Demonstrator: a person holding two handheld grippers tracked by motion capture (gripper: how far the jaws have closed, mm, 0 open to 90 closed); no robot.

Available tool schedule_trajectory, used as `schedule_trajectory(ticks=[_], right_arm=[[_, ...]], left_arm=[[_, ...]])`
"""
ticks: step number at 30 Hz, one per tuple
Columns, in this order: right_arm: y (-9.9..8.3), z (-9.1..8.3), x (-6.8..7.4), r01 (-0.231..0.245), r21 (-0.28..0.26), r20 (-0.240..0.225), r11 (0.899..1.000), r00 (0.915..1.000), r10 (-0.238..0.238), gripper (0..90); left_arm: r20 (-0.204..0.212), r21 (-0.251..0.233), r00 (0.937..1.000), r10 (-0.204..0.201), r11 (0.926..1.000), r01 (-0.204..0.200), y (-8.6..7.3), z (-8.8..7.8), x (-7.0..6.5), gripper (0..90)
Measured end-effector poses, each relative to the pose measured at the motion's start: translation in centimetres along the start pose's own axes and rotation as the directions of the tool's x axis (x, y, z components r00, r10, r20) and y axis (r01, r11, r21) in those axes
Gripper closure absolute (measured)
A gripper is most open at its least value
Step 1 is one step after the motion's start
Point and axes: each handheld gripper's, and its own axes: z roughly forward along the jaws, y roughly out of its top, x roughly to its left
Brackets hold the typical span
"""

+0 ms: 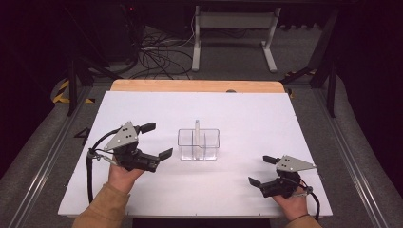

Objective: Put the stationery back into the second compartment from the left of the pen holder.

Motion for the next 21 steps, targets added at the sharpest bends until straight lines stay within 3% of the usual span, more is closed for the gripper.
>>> schedule_trajectory(ticks=[9,16,21], right_arm=[[0.0,0.0,0.0,0.003,-0.005,-0.003,1.0,1.0,-0.003,0.8],[0.0,-0.1,0.1,0.004,-0.006,-0.005,1.0,1.0,-0.004,0.7],[0.0,-0.1,0.1,0.004,-0.006,-0.008,1.0,1.0,-0.004,0.6]], left_arm=[[-0.013,0.045,0.9992,-0.038,0.9982,0.039,-3.5,-1.6,1.0,0.5],[-0.041,0.059,0.9989,-0.024,0.9979,0.026,-6.5,-2.5,0.8,0.7],[-0.036,0.073,0.9973,-0.064,0.9951,0.067,-9.6,-3.3,1.0,0.7]])
